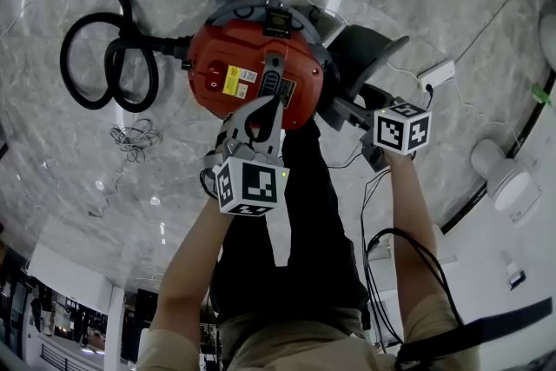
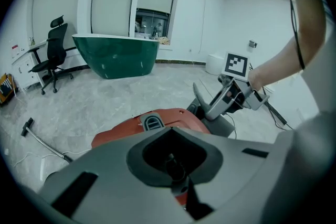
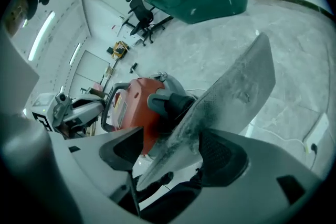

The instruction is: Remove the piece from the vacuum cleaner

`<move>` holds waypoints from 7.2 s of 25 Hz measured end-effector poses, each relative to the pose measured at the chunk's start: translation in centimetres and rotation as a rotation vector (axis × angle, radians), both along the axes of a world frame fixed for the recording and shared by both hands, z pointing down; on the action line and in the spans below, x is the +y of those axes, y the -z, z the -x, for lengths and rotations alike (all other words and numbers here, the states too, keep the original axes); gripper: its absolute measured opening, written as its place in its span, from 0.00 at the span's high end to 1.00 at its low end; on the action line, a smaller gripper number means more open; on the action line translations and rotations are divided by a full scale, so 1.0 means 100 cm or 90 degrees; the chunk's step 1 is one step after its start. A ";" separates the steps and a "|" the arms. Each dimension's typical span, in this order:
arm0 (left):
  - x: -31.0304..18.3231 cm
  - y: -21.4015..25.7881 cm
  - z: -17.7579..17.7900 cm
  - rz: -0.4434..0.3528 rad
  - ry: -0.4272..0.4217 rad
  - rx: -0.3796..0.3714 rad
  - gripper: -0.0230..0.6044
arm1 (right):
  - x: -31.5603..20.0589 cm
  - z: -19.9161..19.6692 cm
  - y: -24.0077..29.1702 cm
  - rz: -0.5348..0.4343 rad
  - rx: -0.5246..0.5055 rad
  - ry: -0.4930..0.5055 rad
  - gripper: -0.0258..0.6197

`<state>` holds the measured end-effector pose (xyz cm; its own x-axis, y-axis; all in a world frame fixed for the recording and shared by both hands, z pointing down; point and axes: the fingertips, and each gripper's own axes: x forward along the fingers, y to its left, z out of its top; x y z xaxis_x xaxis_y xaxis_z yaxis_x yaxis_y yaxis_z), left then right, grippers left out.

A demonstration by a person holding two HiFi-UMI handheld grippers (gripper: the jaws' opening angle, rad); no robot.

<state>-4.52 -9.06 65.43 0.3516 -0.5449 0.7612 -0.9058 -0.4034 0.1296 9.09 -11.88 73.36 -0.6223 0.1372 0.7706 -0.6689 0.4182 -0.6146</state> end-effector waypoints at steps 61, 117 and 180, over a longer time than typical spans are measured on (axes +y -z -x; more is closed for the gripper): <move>0.001 -0.001 0.000 -0.039 0.014 0.021 0.96 | -0.019 -0.042 -0.004 -0.068 0.230 0.044 0.93; 0.000 0.001 0.003 -0.058 0.055 0.092 0.96 | -0.002 0.006 -0.015 -0.010 0.110 0.132 0.90; 0.110 0.426 0.056 -0.142 -0.026 0.294 0.96 | 0.100 0.070 0.576 -0.215 -0.549 -0.204 0.96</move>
